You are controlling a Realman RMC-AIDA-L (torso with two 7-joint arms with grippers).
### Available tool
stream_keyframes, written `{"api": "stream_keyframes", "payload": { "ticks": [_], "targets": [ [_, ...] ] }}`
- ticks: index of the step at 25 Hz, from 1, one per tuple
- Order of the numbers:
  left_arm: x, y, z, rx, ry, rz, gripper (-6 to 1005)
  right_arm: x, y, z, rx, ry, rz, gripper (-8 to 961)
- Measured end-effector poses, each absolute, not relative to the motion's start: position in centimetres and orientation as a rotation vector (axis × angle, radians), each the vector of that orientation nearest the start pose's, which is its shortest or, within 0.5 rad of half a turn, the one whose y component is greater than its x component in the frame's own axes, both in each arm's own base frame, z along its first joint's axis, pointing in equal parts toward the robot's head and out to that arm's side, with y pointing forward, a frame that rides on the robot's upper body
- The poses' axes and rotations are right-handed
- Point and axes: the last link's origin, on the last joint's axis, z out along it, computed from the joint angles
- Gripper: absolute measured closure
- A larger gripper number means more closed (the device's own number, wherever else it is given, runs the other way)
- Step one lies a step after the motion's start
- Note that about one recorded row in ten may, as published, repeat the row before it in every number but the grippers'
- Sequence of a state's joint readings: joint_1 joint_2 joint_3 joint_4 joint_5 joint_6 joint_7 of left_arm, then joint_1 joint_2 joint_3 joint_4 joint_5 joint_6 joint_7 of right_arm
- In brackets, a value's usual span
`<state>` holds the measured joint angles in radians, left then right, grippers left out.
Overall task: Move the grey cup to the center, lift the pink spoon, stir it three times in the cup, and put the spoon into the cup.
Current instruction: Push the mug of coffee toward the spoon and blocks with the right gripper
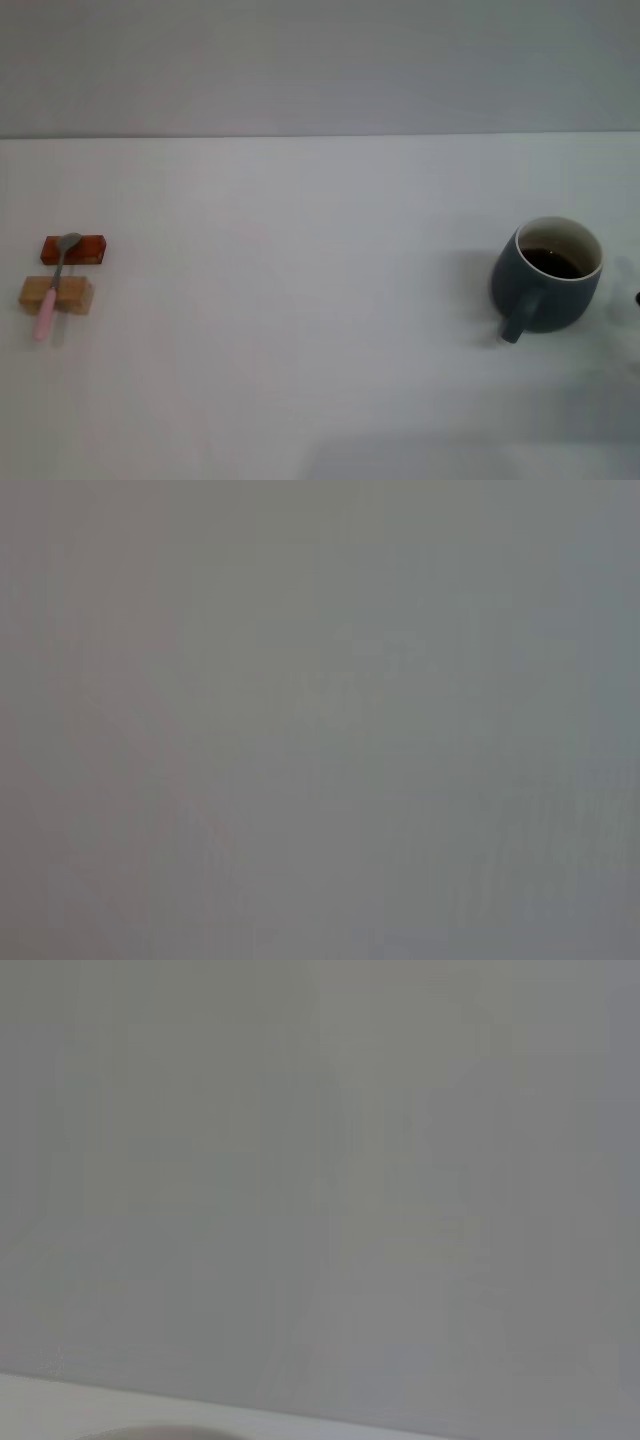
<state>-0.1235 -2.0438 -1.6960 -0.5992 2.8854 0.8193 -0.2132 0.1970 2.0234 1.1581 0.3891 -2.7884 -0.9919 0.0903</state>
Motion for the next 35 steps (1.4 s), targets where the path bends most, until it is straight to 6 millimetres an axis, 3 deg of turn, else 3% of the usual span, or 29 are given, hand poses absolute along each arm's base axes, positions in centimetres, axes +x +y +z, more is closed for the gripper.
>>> {"api": "stream_keyframes", "payload": {
  "ticks": [23, 31, 35],
  "targets": [
    [-38.9, 30.0, 9.3, -1.185, -0.683, -0.628, 259, 33.6, 29.6, -3.3, -1.952, 0.442, 0.558, 954],
    [-38.7, 30.2, 9.6, -1.181, -0.674, -0.634, 258, 31.6, 30.7, -4.7, -2.021, 0.427, 0.561, 954],
    [-38.6, 30.2, 9.8, -1.181, -0.667, -0.637, 259, 30.0, 31.5, -6.6, -2.084, 0.437, 0.570, 954]
  ]
}}
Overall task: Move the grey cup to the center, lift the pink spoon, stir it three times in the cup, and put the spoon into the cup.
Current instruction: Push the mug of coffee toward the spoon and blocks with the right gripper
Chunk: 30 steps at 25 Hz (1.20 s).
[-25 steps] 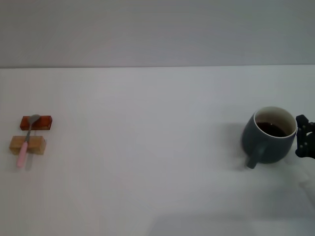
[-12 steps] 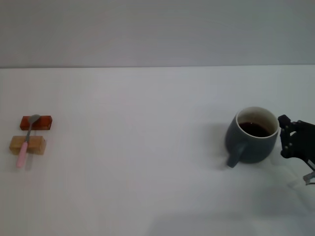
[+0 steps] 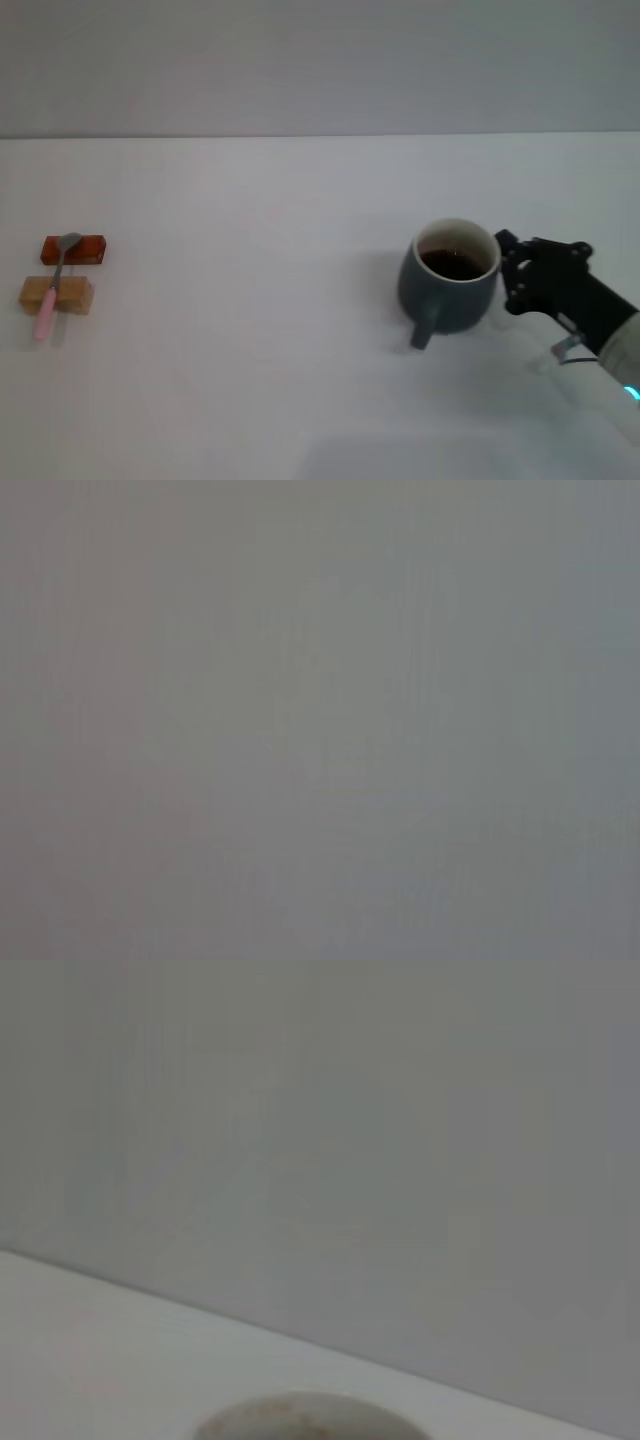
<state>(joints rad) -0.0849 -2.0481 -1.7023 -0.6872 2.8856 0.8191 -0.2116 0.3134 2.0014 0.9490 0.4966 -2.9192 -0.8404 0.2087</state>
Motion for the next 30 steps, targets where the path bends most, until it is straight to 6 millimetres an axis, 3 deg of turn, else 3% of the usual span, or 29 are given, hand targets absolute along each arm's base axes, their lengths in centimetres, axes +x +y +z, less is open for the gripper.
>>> {"api": "stream_keyframes", "payload": {
  "ticks": [7, 13, 30],
  "targets": [
    [-38.7, 30.0, 9.7, -1.187, -0.669, -0.631, 269, 28.1, 32.0, -8.4, -2.139, 0.450, 0.592, 953],
    [-38.9, 29.9, 9.7, -1.186, -0.672, -0.627, 409, 26.3, 32.3, -10.3, -2.192, 0.475, 0.608, 953],
    [-38.8, 29.9, 9.7, -1.184, -0.669, -0.630, 404, 22.2, 33.1, -12.5, -2.298, 0.488, 0.692, 954]
  ]
}}
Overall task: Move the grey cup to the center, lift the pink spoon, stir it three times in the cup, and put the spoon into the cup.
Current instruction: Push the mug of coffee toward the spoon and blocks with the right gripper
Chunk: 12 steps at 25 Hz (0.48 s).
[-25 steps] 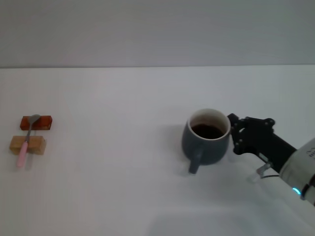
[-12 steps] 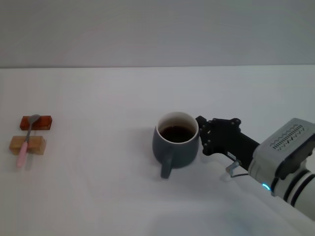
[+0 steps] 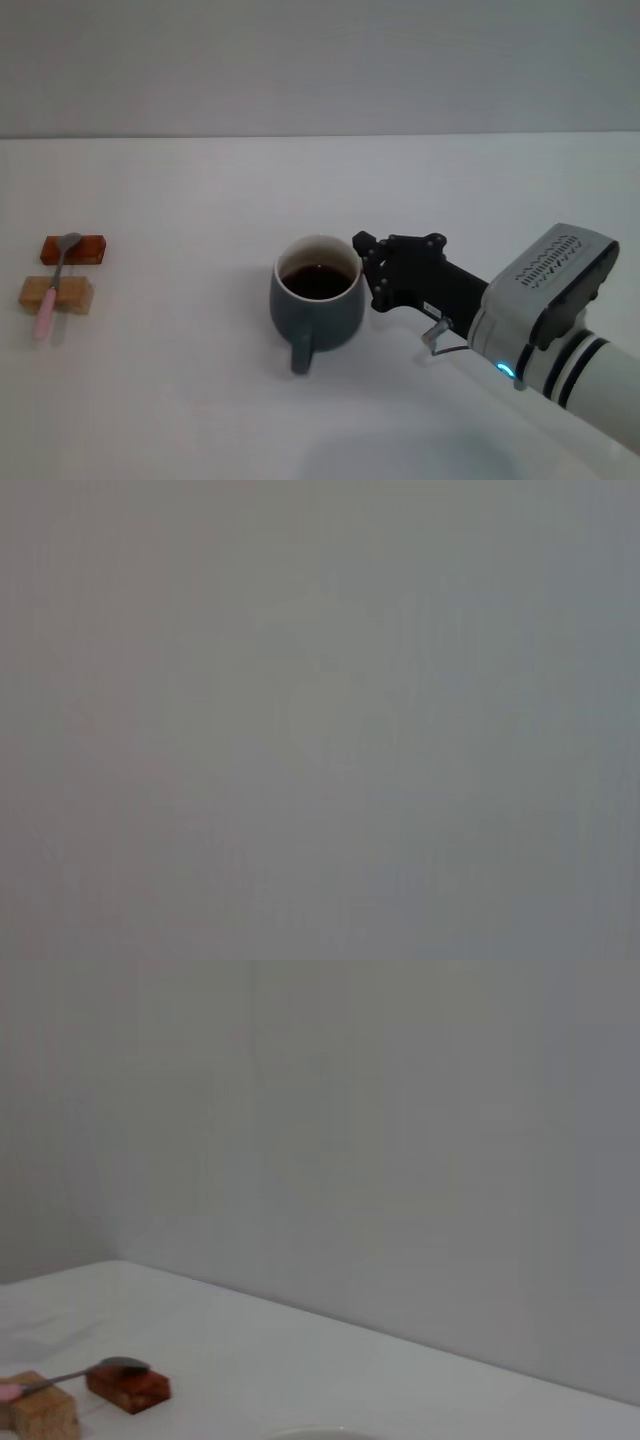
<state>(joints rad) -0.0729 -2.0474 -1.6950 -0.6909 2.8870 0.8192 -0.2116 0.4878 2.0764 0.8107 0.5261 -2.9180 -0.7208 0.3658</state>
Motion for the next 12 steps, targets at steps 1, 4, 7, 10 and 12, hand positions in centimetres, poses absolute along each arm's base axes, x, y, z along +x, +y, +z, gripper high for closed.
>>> {"api": "stream_keyframes", "payload": {
  "ticks": [1, 4, 7, 10, 12],
  "targets": [
    [-38.8, 29.9, 9.7, -1.184, -0.669, -0.630, 404, 22.2, 33.1, -12.5, -2.298, 0.488, 0.692, 954],
    [-38.8, 29.8, 9.7, -1.184, -0.671, -0.630, 404, 21.8, 33.1, -12.8, -2.308, 0.483, 0.700, 954],
    [-38.8, 29.8, 9.4, -1.193, -0.676, -0.626, 404, 21.7, 33.2, -12.8, -2.310, 0.492, 0.703, 954],
    [-38.8, 29.6, 9.0, -1.206, -0.681, -0.624, 405, 23.1, 33.8, -11.7, -2.234, 0.491, 0.683, 953],
    [-38.8, 29.5, 9.0, -1.206, -0.681, -0.624, 405, 23.6, 34.1, -11.1, -2.200, 0.492, 0.681, 952]
  ]
}}
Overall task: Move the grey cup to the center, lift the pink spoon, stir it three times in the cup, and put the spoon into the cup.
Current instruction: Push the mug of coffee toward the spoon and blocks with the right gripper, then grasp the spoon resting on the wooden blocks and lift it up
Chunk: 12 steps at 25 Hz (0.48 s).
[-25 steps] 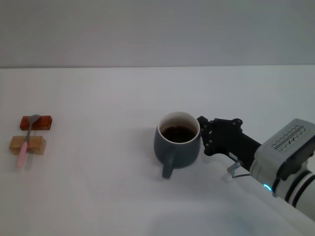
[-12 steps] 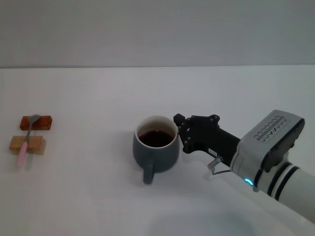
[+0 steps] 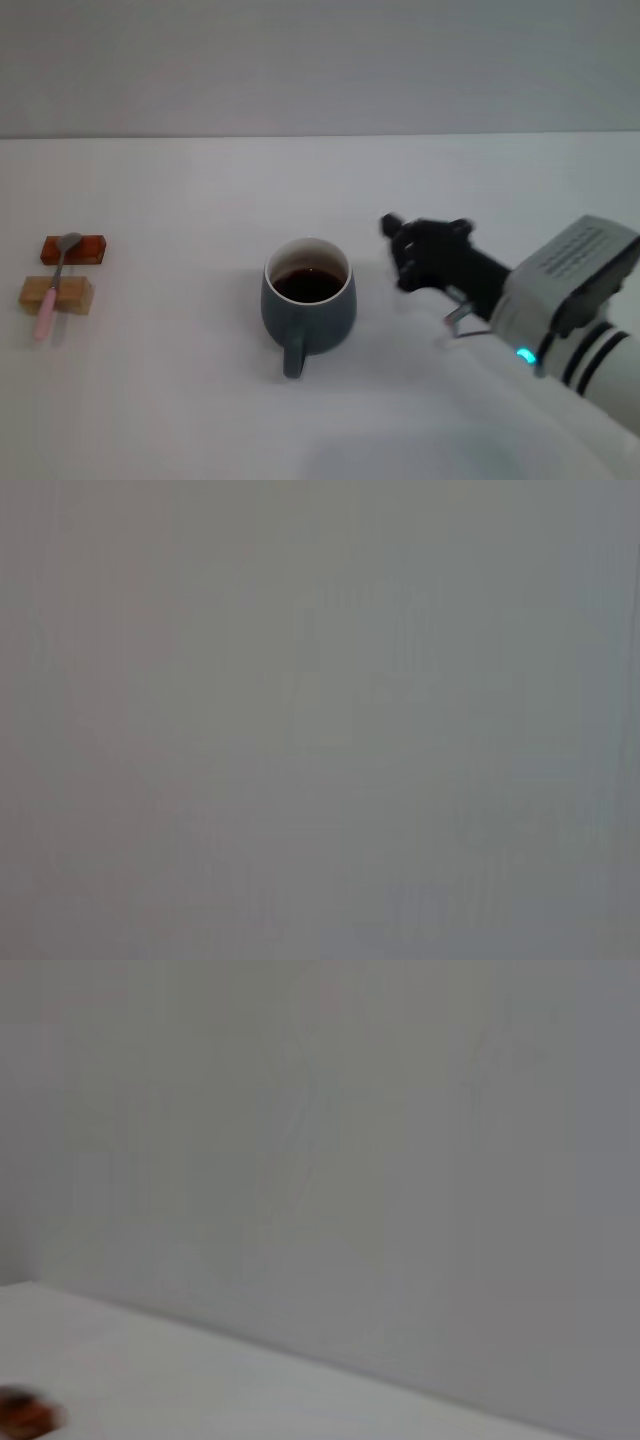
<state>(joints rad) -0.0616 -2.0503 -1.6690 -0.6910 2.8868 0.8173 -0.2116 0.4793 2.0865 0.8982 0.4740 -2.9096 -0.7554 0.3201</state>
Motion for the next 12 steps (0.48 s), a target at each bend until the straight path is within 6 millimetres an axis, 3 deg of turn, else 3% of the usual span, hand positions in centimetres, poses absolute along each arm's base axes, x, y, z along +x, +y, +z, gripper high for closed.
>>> {"api": "stream_keyframes", "payload": {
  "ticks": [2, 3, 8, 12],
  "targets": [
    [-38.7, 29.6, 9.0, -1.206, -0.680, -0.629, 405, 24.7, 34.6, -9.8, -2.127, 0.504, 0.673, 952],
    [-38.3, 29.7, 8.9, -1.212, -0.676, -0.641, 405, 26.0, 35.2, -8.2, -2.040, 0.508, 0.657, 951],
    [-37.3, 29.6, 8.6, -1.244, -0.677, -0.658, 406, 28.7, 36.1, -5.4, -1.897, 0.531, 0.614, 949],
    [-35.9, 29.1, 7.9, -1.295, -0.720, -0.644, 406, 29.7, 36.4, -4.5, -1.847, 0.547, 0.589, 948]
  ]
}}
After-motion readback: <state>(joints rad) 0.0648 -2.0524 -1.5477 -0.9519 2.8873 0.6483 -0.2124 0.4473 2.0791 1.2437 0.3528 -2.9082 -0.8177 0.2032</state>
